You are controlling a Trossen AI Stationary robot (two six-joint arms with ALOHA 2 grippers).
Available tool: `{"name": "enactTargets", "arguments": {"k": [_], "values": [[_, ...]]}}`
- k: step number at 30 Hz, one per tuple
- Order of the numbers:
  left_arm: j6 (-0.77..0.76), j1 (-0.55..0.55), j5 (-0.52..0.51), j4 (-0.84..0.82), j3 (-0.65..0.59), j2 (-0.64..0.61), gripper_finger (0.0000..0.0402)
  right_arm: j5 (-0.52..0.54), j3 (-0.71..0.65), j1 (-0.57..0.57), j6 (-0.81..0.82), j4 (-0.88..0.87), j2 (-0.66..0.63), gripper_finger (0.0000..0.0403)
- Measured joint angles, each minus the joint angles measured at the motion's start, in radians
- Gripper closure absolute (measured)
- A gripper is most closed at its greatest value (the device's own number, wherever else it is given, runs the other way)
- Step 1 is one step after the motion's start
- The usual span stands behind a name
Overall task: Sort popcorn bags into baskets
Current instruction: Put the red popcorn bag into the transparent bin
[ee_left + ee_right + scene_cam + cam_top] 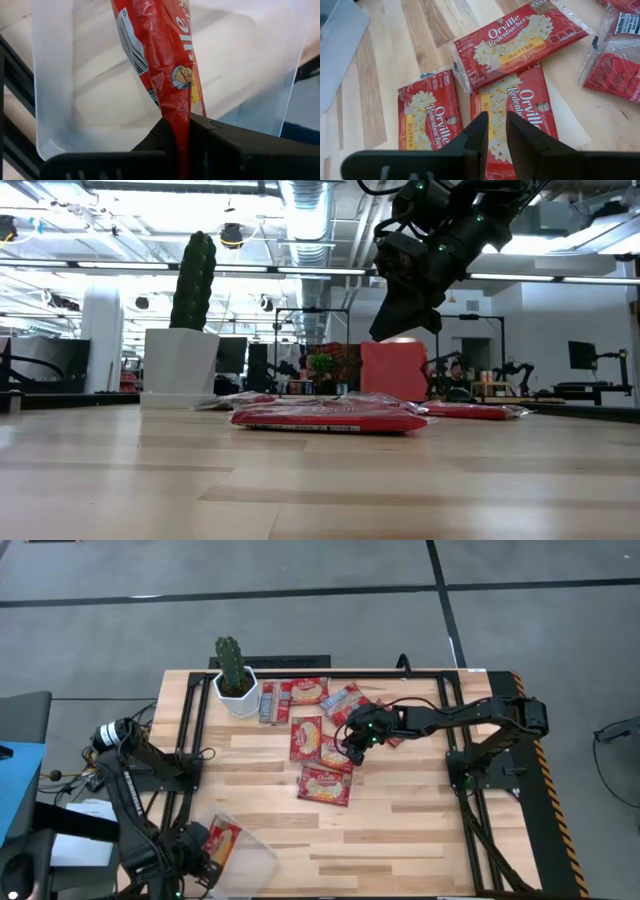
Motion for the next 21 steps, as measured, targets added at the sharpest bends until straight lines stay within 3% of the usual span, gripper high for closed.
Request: {"name": "enactTargets", "arguments": {"k": [21], "values": [[0.066,0.011,0.058,0.068,-0.114,0.0,0.0382,0.0,0.0,0.0,0.003,0.0,0.001,0.031]]}}
